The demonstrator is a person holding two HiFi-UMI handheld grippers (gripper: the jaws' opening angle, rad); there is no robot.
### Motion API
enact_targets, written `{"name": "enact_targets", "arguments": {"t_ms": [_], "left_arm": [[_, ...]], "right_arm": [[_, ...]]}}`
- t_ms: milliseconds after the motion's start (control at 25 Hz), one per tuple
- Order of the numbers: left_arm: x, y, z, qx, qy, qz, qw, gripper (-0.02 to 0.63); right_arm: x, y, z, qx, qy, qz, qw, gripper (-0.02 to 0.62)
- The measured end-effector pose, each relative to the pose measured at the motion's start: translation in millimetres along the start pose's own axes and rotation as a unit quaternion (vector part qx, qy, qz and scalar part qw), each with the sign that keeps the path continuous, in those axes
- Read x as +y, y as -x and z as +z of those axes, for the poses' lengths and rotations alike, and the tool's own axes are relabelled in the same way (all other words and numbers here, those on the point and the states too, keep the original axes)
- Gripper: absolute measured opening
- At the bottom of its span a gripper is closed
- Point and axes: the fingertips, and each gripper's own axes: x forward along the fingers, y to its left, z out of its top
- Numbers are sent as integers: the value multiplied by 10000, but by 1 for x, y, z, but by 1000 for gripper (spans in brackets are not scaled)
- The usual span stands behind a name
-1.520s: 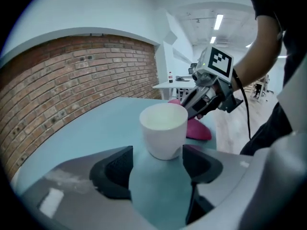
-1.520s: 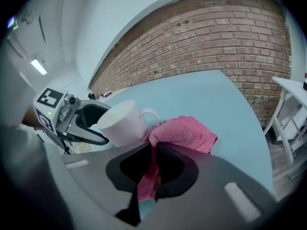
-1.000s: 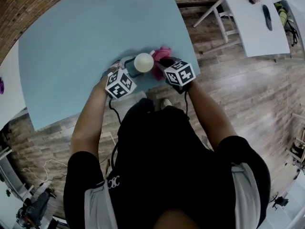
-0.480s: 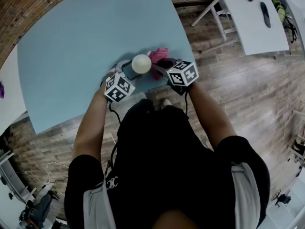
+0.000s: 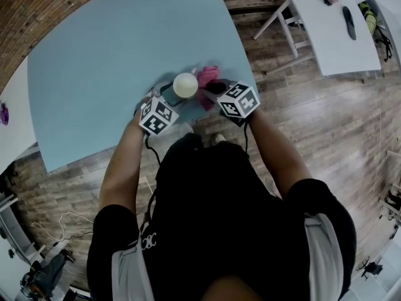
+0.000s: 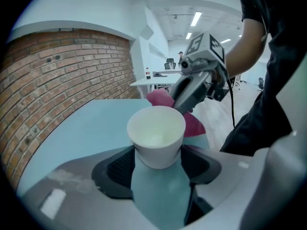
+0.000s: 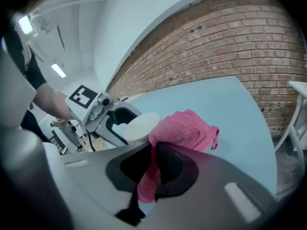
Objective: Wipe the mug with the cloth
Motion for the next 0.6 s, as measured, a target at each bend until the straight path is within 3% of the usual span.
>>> {"name": "enact_targets", "arguments": {"t_ms": [200, 600], "left_arm": [[-8, -2, 1, -8, 45, 70, 10000, 322], [-5, -3, 0, 96, 331, 350, 9988, 325]], "right_arm": [[-17, 2, 23, -152, 35, -203, 9997, 38], [13, 7, -1, 78, 204, 96, 9997, 38]]}}
